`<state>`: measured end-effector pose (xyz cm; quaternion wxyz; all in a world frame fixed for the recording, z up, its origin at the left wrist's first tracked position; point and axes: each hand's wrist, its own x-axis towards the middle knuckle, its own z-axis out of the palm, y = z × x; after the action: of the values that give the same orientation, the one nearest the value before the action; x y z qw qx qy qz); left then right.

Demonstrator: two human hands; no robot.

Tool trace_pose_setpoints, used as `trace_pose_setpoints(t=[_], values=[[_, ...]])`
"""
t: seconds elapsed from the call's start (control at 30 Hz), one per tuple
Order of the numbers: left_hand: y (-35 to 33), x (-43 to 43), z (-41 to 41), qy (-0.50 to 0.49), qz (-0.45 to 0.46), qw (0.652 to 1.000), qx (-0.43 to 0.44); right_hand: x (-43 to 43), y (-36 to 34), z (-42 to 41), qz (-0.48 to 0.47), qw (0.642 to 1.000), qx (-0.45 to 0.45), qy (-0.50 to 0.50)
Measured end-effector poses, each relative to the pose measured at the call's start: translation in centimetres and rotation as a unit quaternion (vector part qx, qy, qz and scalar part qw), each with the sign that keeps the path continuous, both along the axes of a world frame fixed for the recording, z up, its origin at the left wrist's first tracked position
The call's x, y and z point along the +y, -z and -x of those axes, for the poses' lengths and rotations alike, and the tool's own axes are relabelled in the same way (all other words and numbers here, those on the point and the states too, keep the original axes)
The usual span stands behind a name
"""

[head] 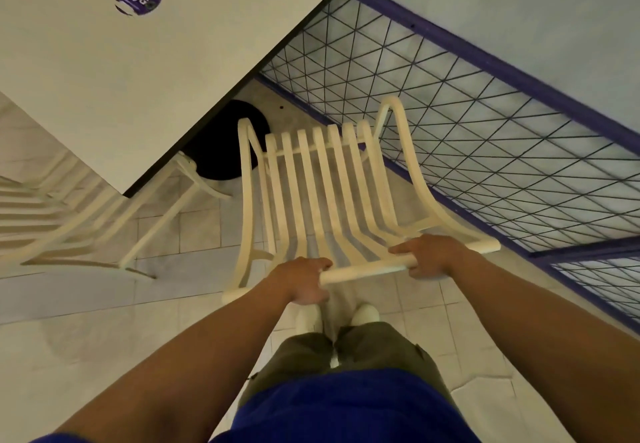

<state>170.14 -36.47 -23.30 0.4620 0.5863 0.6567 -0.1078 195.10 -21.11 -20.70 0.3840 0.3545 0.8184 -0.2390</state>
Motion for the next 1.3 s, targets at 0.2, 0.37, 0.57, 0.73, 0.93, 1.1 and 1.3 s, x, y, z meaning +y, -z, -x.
trace_pose_setpoints(t=[0.2, 0.37, 0.57, 0.73, 0.93, 1.1, 1.3], values=[[-0.1, 0.1, -0.6, 0.020, -0.005, 1.000, 0.024, -0.5, 0.1, 1.0, -0.014, 0.999, -0.032, -0.018], [0.1, 0.2, -1.3, 0.021, 0.024, 0.999, 0.040, 0.0, 0.7, 0.5, 0.006, 0.999, -0.022, -0.036], [0.3, -0.3, -1.1, -0.029, 0.002, 0.998, 0.055, 0.6, 1.3, 0.5, 0.029, 0.996, 0.006, -0.078], [-0.1, 0.1, -3.0, -0.072, 0.008, 0.995, 0.071, 2.5, 1.5, -0.6, 0.022, 0.993, 0.024, -0.110], [0.0, 1.2, -6.8, -0.099, 0.015, 0.991, 0.084, 5.4, 1.7, -2.7, 0.019, 0.991, 0.027, -0.131], [0.2, 2.3, -9.3, -0.141, 0.013, 0.986, 0.085, 8.5, 1.6, -3.7, 0.019, 0.983, 0.039, -0.180], [0.5, 4.4, -12.9, -0.196, 0.017, 0.977, 0.079, 12.9, 1.3, -4.2, 0.017, 0.971, 0.034, -0.236]])
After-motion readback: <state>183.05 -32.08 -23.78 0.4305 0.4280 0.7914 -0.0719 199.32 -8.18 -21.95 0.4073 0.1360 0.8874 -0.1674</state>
